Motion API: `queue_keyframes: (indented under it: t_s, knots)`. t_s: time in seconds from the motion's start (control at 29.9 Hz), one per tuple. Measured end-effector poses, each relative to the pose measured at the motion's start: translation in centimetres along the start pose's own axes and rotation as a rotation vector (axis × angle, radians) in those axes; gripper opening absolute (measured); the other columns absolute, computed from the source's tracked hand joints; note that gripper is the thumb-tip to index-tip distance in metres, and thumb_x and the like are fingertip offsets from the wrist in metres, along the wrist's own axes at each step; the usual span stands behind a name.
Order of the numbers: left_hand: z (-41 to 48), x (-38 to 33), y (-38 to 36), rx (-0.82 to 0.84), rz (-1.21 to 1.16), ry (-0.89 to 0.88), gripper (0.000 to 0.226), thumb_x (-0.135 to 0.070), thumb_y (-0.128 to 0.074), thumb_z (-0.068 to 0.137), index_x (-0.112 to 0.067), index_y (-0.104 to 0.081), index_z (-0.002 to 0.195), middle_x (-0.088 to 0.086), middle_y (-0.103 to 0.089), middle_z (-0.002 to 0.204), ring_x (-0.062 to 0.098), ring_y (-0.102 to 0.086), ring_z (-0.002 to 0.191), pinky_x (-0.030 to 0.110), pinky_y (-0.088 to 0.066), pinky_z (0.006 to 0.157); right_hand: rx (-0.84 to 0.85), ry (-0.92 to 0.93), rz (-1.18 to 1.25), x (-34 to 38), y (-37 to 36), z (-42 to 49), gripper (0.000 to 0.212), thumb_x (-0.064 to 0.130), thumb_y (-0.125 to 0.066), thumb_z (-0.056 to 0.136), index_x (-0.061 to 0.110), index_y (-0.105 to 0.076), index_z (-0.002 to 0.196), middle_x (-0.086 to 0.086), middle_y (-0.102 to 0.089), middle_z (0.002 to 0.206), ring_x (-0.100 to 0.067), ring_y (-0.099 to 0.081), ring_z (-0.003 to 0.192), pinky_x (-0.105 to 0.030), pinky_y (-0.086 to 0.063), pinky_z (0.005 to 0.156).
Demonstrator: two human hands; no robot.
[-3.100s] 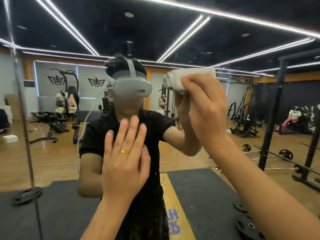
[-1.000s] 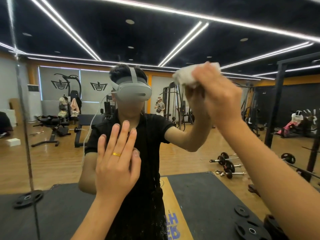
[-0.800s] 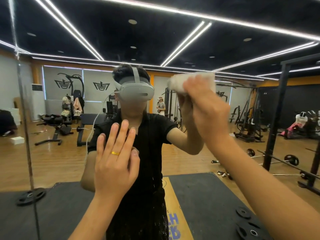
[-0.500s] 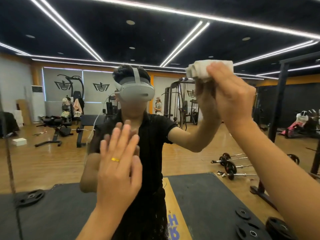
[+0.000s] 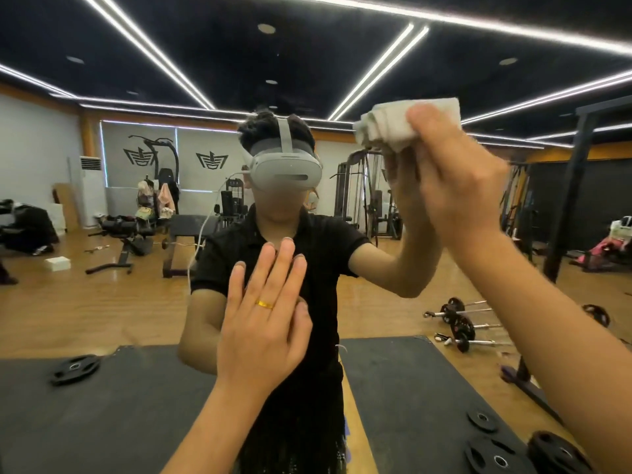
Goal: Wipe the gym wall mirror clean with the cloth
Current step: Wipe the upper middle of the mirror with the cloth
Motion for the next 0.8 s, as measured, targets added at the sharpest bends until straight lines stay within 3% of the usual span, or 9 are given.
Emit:
queue_keyframes:
  t_s: [0.07, 0.17, 0.33, 0.57, 0.64, 0.7, 0.8]
  knots:
    - [-0.1, 0.0, -0.1, -0.006, 0.009, -0.004, 0.055, -0.020, -0.053, 0.097, -0.006, -0.049, 0.150, 0.013, -0.038, 0.162, 0.027, -0.027, 0.155, 0.049, -0.015, 0.128, 0.008, -0.039, 0.059, 1.8, -1.0, -1.4, 0.035, 0.020, -0.050, 0.110, -0.002, -0.062, 0.135, -0.020, -0.069, 0.126, -0.027, -0.071, 0.100, -0.026, -0.054, 0.091]
    - [-0.1, -0.1, -0.1, -0.020, 0.003, -0.006, 0.054, -0.019, -0.052, 0.097, -0.006, -0.049, 0.150, 0.013, -0.038, 0.161, 0.027, -0.026, 0.156, 0.049, -0.013, 0.128, 0.098, 0.105, 0.084, 3.7, -1.9, -3.0, 0.040, 0.003, -0.071, 0.096, 0.001, -0.063, 0.135, -0.018, -0.063, 0.138, -0.032, -0.065, 0.123, -0.042, -0.056, 0.100]
    - [0.0, -0.1, -0.1, -0.026, -0.006, -0.011, 0.052, -0.020, -0.049, 0.099, -0.007, -0.047, 0.150, 0.013, -0.038, 0.161, 0.026, -0.025, 0.156, 0.048, -0.011, 0.128, 0.071, 0.241, 0.058, 1.1, -0.7, -0.5, 0.031, 0.013, -0.065, 0.103, -0.001, -0.065, 0.131, -0.018, -0.069, 0.129, -0.027, -0.069, 0.110, -0.029, -0.050, 0.098]
    - [-0.1, 0.0, -0.4, -0.014, 0.012, -0.014, 0.052, -0.021, -0.047, 0.100, -0.008, -0.046, 0.151, 0.013, -0.038, 0.162, 0.028, -0.026, 0.156, 0.049, -0.011, 0.128, -0.066, 0.041, 0.058, 1.0, -0.8, -0.1, 0.031, 0.020, -0.052, 0.110, -0.001, -0.070, 0.125, -0.017, -0.073, 0.116, -0.025, -0.072, 0.092, -0.026, -0.055, 0.083]
    - [-0.1, 0.0, -0.3, -0.017, 0.013, -0.015, 0.052, -0.022, -0.047, 0.101, -0.008, -0.046, 0.151, 0.013, -0.038, 0.162, 0.028, -0.027, 0.155, 0.048, -0.012, 0.128, -0.020, 0.090, 0.061, 2.6, -1.7, -2.2, 0.026, 0.010, -0.065, 0.103, 0.001, -0.069, 0.127, -0.017, -0.071, 0.124, -0.026, -0.071, 0.101, -0.033, -0.058, 0.088]
    - [-0.1, 0.0, -0.3, -0.021, 0.018, -0.015, 0.051, -0.022, -0.046, 0.101, -0.008, -0.046, 0.151, 0.013, -0.038, 0.162, 0.028, -0.027, 0.155, 0.048, -0.012, 0.128, 0.056, 0.192, 0.067, 3.0, -1.9, -3.0, 0.035, 0.004, -0.075, 0.095, 0.001, -0.068, 0.130, -0.017, -0.067, 0.134, -0.026, -0.066, 0.119, -0.034, -0.054, 0.102]
    - [-0.1, 0.0, -0.3, -0.019, 0.011, -0.014, 0.052, -0.022, -0.047, 0.101, -0.008, -0.046, 0.151, 0.013, -0.037, 0.162, 0.029, -0.028, 0.155, 0.049, -0.012, 0.128, 0.080, 0.253, 0.077, 1.7, -1.3, -1.7, 0.034, 0.008, -0.071, 0.099, 0.000, -0.066, 0.131, -0.017, -0.067, 0.133, -0.027, -0.066, 0.115, -0.026, -0.045, 0.104]
Point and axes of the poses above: each hand's wrist, its own z-axis towards the middle knuckle, its own y-axis out of the back of the hand, x = y × z, the point moved 6 cm from there along z, towards the middle knuckle
